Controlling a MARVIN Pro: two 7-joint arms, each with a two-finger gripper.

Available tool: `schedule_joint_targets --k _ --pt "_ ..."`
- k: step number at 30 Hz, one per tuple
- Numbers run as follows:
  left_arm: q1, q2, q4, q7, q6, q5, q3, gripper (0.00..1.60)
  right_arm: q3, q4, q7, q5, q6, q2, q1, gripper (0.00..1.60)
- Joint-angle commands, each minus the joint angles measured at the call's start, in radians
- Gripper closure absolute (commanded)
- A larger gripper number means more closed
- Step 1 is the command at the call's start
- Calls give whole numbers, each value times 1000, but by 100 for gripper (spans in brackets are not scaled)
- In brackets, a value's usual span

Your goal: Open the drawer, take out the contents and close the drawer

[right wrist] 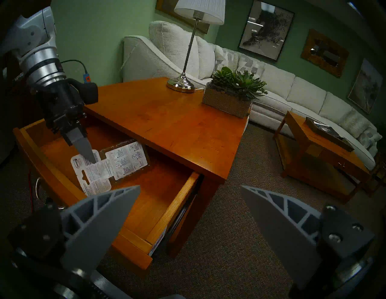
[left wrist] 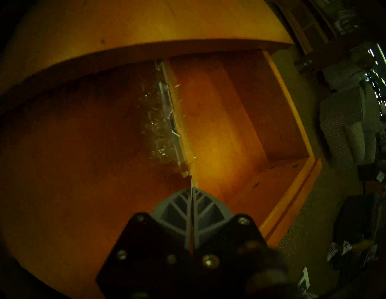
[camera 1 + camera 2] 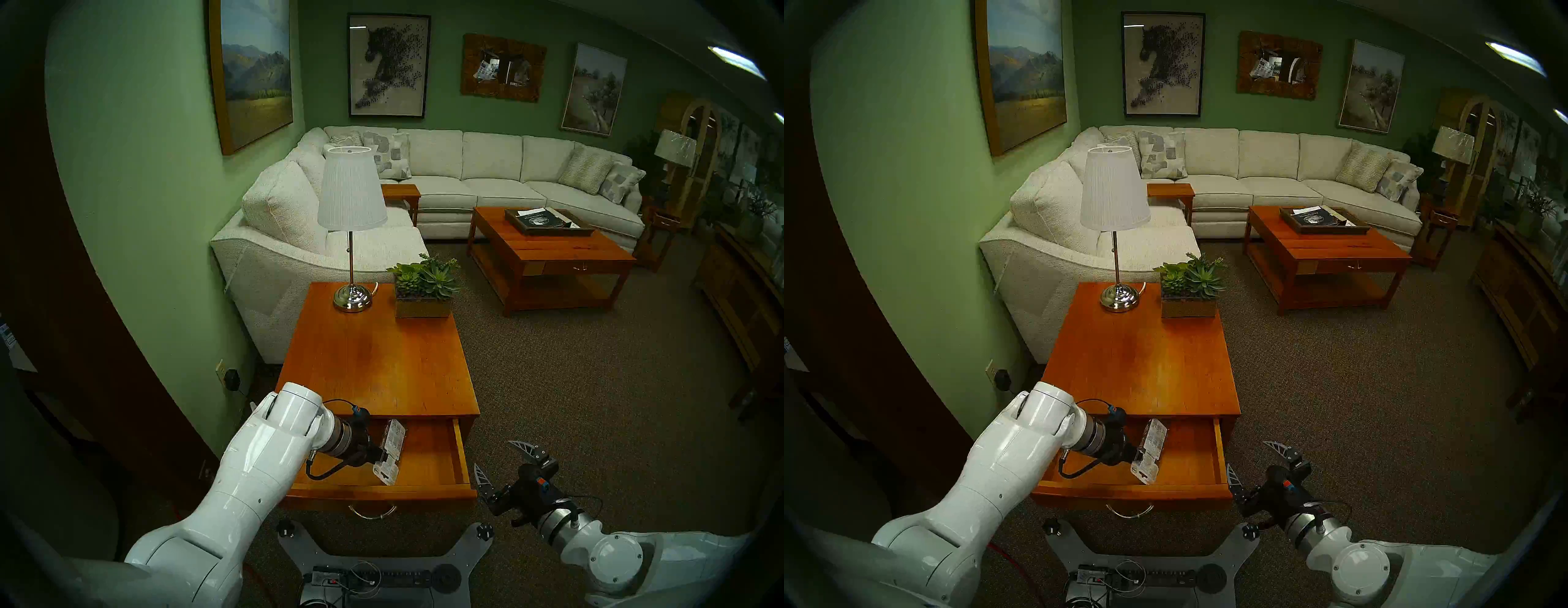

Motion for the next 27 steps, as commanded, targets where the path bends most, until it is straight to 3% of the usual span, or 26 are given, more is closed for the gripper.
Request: schedule_joint_targets --k 1,5,13,14,15,16,21,22,27 --pt "-52 65 -78 -117 -4 -29 34 160 9 -19 0 -2 -5 0 12 0" --pt "-63 86 -108 -182 20 -42 44 160 9 -18 0 -2 -5 0 12 0" --pt "-63 125 -192 -163 36 -139 82 160 9 -18 0 -3 -5 0 12 0" --pt "-65 122 -191 -124 36 -166 88 160 9 -17 0 -3 -5 0 12 0" --pt "-64 136 -208 -164 36 -165 93 160 9 -17 0 -3 -5 0 12 0" --pt "-66 138 -211 -119 36 -191 106 160 9 -17 0 -3 -5 0 12 0" --pt "-70 195 -247 -164 36 -244 166 160 9 -17 0 -3 -5 0 12 0" --pt "-69 205 -259 -123 36 -276 182 160 9 -17 0 -3 -5 0 12 0" --pt "-88 240 -272 -129 36 -345 218 160 9 -18 0 -3 -5 0 12 0"
